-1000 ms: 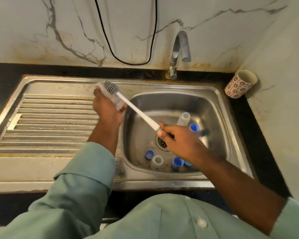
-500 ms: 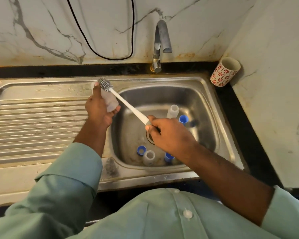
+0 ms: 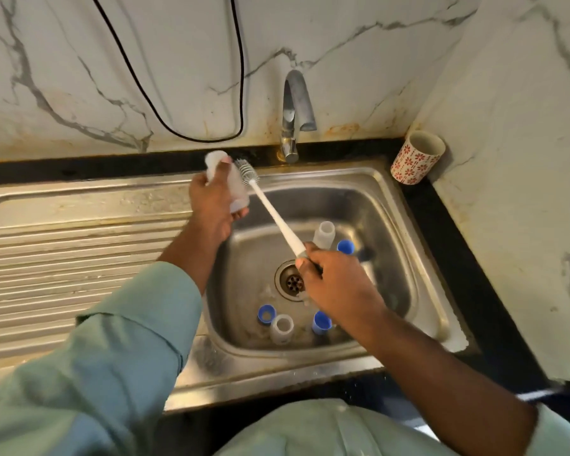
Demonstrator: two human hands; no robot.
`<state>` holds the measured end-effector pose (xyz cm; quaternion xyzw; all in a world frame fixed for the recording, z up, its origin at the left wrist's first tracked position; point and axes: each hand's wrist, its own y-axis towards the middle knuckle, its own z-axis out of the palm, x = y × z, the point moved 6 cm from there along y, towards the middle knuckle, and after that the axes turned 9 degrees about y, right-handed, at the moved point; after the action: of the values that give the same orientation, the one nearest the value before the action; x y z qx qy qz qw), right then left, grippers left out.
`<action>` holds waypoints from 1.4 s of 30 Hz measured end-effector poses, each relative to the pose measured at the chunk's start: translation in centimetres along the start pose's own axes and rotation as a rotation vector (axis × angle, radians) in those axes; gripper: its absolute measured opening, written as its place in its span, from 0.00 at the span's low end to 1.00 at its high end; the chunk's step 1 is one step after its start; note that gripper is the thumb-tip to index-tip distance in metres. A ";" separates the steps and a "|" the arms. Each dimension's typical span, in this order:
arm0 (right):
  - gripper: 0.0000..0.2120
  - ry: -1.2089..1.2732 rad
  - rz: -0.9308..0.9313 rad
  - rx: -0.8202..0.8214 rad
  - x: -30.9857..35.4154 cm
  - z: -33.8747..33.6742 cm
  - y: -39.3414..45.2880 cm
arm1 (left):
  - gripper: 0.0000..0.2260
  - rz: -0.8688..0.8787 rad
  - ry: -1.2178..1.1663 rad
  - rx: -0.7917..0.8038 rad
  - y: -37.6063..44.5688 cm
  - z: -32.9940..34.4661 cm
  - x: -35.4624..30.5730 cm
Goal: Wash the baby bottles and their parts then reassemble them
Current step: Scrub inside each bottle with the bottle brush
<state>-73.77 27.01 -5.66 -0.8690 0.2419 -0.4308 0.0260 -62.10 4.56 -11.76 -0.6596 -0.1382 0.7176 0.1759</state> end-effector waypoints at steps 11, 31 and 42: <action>0.14 0.074 0.036 -0.002 -1.2 -0.3 0.5 | 0.26 -0.163 0.020 -0.062 0.2 1.3 1.8; 0.13 0.117 0.078 -0.002 -1.1 -0.3 -0.2 | 0.21 -0.109 0.093 0.039 -2.1 0.8 3.6; 0.14 0.099 0.055 0.048 -0.9 0.0 -1.6 | 0.20 -0.150 -0.023 -0.046 -2.2 -0.4 3.7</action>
<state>-73.57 28.85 -5.93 -0.8388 0.2564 -0.4780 0.0468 -61.84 8.09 -14.20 -0.6429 -0.2057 0.7067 0.2120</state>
